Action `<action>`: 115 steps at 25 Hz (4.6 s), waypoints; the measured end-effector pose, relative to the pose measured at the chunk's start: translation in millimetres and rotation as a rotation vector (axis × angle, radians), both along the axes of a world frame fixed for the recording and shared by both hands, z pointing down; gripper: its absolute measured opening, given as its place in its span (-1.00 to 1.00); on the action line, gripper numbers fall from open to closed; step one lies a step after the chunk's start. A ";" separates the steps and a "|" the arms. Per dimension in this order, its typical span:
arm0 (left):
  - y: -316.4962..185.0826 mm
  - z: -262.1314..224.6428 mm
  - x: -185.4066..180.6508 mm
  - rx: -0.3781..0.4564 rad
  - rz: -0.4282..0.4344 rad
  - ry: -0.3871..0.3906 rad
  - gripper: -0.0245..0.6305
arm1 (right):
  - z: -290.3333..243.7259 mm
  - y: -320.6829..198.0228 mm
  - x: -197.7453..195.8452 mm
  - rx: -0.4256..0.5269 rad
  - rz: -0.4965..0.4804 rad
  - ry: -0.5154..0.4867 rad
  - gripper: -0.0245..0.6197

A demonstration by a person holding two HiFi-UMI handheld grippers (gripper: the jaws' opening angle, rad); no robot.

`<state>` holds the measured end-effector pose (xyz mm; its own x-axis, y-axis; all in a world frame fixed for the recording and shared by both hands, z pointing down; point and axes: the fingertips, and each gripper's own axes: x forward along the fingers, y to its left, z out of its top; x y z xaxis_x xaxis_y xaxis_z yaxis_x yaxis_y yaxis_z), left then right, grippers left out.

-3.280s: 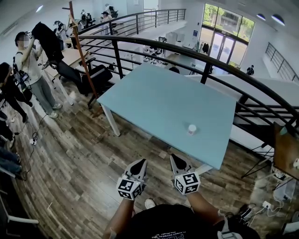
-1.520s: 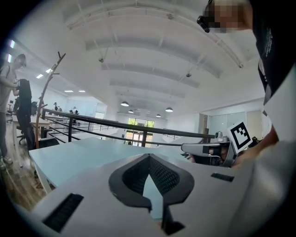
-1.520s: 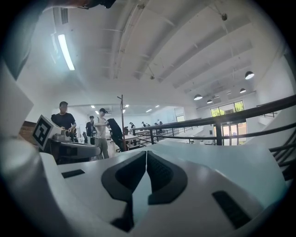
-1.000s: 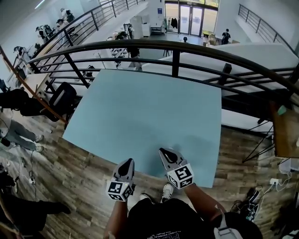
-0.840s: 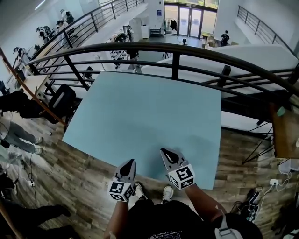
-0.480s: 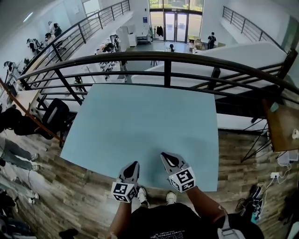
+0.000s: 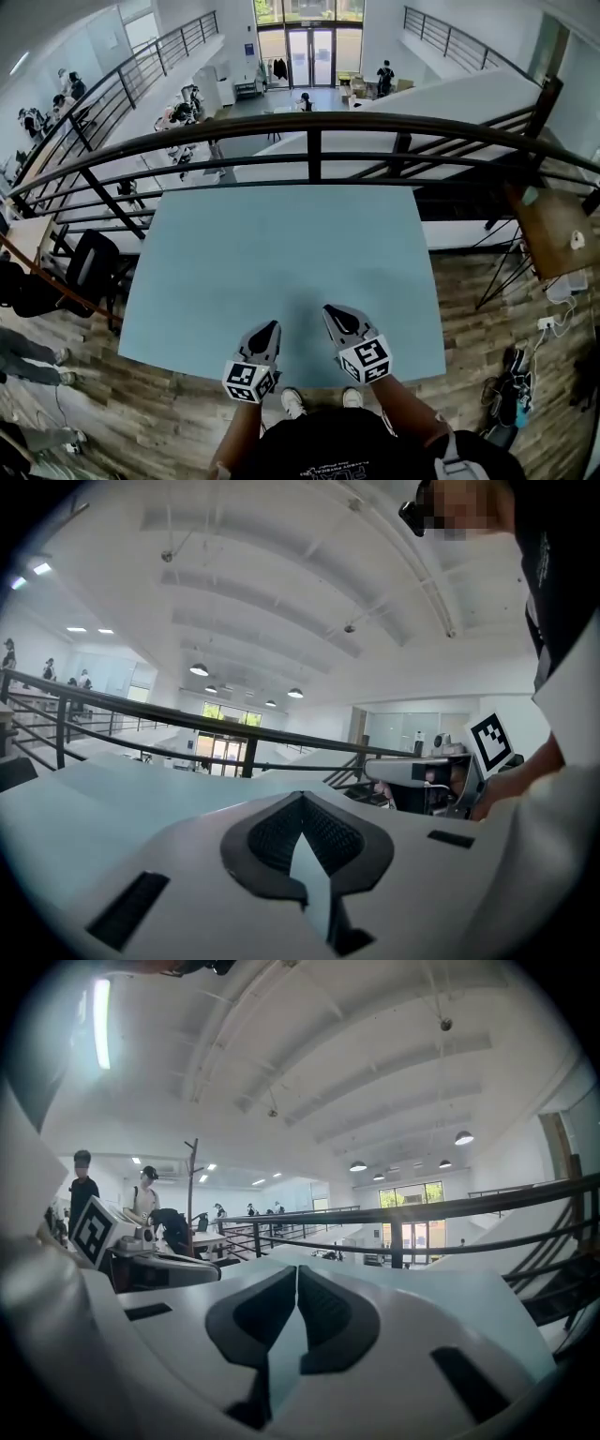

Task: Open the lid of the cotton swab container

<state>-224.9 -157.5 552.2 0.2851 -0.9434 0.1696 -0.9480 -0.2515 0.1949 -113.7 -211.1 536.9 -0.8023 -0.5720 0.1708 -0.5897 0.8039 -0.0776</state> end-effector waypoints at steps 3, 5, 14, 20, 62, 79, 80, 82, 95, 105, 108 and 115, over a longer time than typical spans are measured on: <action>-8.8 4.2 -0.7 -0.008 0.065 -0.001 -0.89 | -2.6 -0.4 -1.1 0.006 0.046 -0.008 -0.86; -13.6 -0.1 -0.9 -0.004 0.099 -0.011 -0.89 | -4.2 0.4 -0.4 0.005 0.079 -0.009 -0.86; -26.7 -5.4 34.5 0.026 0.189 -0.014 -0.89 | 6.5 -0.8 43.8 0.020 0.179 0.071 -0.86; -12.6 9.0 46.1 -0.015 0.215 -0.018 -0.89 | 14.2 8.6 61.2 0.008 0.220 0.086 -0.86; -5.7 141.2 82.7 -0.237 0.267 -0.034 -0.89 | 226.4 27.6 100.5 -0.404 0.323 0.356 -0.01; -0.4 137.8 72.9 -0.235 0.269 -0.047 -0.89 | 236.4 5.8 98.9 -0.404 0.418 0.325 -0.02; -0.4 138.0 71.6 -0.235 0.266 -0.047 -0.89 | 236.2 5.3 99.0 -0.400 0.419 0.323 -0.06; 0.0 139.1 70.8 -0.235 0.263 -0.052 -0.89 | 237.5 5.0 100.5 -0.400 0.418 0.323 -0.09; -5.0 121.3 72.4 -0.200 0.255 -0.049 -0.89 | 206.4 4.0 89.8 -0.379 0.300 0.324 -0.11; -24.3 85.0 82.4 -0.142 0.260 -0.139 -0.89 | 137.3 -5.6 88.6 -0.307 0.213 0.254 -0.12; -35.7 66.2 82.6 -0.108 0.253 -0.155 -0.89 | 114.9 -12.1 88.3 -0.269 0.211 0.233 -0.12; -51.4 18.6 83.0 -0.009 0.238 -0.187 -0.89 | 75.6 -20.8 84.2 -0.223 0.193 0.188 -0.13</action>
<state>-141.9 -208.9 570.8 0.4612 -0.8520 0.2479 -0.8823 -0.4700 0.0262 -29.5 -231.8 612.5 -0.6255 -0.6421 0.4432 -0.7500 0.6514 -0.1149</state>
